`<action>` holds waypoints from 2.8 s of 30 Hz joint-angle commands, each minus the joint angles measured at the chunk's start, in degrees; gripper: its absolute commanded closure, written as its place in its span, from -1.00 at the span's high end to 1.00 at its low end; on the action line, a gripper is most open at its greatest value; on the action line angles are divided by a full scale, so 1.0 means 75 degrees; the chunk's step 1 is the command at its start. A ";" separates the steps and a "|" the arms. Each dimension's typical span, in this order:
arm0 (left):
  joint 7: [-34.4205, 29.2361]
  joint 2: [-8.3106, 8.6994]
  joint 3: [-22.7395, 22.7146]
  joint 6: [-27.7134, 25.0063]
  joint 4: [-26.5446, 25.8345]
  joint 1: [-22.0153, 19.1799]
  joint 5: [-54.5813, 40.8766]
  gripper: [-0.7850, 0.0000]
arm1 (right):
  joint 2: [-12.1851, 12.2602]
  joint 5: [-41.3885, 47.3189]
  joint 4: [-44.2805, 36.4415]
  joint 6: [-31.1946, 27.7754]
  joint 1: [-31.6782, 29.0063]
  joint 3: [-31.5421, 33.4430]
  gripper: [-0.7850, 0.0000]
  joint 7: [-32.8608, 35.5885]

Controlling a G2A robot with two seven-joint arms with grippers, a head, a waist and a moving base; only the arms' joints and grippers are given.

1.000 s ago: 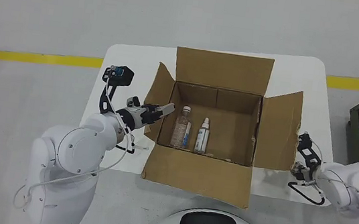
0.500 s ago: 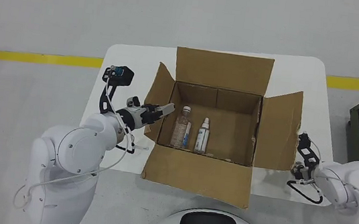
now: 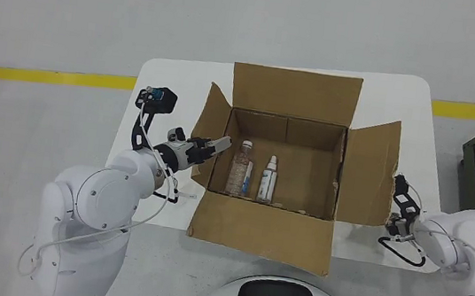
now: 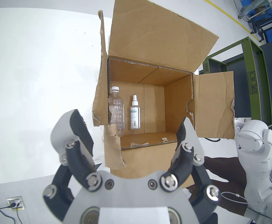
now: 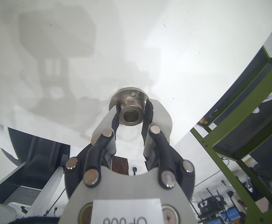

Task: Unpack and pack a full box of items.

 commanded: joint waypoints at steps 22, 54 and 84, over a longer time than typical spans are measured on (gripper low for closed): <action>0.0000 0.0000 0.0000 0.0000 0.0000 0.0000 0.0000 1.00 | 0.0022 0.5203 -0.2366 0.2166 -0.0169 0.4322 -1.00 -0.0321; 0.0000 0.0000 0.0000 0.0000 0.0000 0.0000 0.0000 1.00 | 0.0049 0.9667 -0.2748 0.0006 -0.0410 0.4314 -1.00 -0.0669; 0.0000 0.0000 0.0000 0.0000 0.0000 0.0000 0.0000 1.00 | -0.0592 0.2800 0.0644 0.4594 0.4091 -0.4782 -1.00 -0.2088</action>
